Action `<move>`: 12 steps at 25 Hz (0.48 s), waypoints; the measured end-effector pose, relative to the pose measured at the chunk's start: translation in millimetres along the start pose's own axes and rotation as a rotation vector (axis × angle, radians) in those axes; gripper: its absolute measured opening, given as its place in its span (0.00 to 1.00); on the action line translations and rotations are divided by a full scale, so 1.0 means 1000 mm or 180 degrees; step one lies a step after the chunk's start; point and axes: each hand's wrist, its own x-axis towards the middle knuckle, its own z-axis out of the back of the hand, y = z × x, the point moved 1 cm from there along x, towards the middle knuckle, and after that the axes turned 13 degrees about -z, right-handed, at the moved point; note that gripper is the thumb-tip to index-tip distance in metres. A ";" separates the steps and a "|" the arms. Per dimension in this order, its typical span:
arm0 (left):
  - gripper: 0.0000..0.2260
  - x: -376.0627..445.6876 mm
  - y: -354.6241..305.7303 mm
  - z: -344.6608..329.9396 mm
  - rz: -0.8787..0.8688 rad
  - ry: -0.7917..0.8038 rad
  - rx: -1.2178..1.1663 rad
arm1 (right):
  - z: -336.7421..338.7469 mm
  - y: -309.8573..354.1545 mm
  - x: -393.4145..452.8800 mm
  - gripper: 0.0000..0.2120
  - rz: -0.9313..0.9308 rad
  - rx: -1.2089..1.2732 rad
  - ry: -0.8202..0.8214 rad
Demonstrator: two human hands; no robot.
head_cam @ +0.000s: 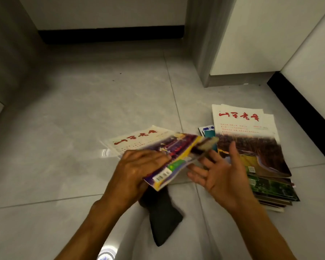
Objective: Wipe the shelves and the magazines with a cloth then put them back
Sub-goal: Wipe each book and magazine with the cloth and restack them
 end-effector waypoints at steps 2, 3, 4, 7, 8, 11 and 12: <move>0.29 0.006 -0.011 -0.024 -0.0706 0.0726 0.0225 | 0.013 0.020 -0.005 0.15 -0.0044 -0.0489 -0.0598; 0.31 0.009 -0.017 -0.032 -0.0834 0.0897 0.0276 | 0.019 0.022 -0.009 0.12 0.0021 -0.0816 -0.0965; 0.31 0.010 -0.022 -0.037 -0.0826 0.0900 0.0340 | 0.022 0.023 -0.014 0.10 0.0157 -0.0946 -0.1142; 0.26 0.023 -0.036 -0.045 0.0192 0.0326 0.0104 | 0.026 0.041 -0.039 0.11 0.1015 -0.0423 -0.0847; 0.24 0.030 -0.040 -0.048 0.0784 0.0120 -0.0160 | 0.030 0.052 -0.049 0.13 0.1319 -0.0247 -0.0833; 0.25 0.055 -0.048 -0.072 0.2218 0.0041 -0.1102 | 0.073 0.083 -0.050 0.10 0.1692 0.0113 -0.1464; 0.24 0.066 -0.051 -0.083 0.2329 0.0213 -0.1141 | 0.093 0.088 -0.045 0.08 0.1661 -0.0019 -0.1889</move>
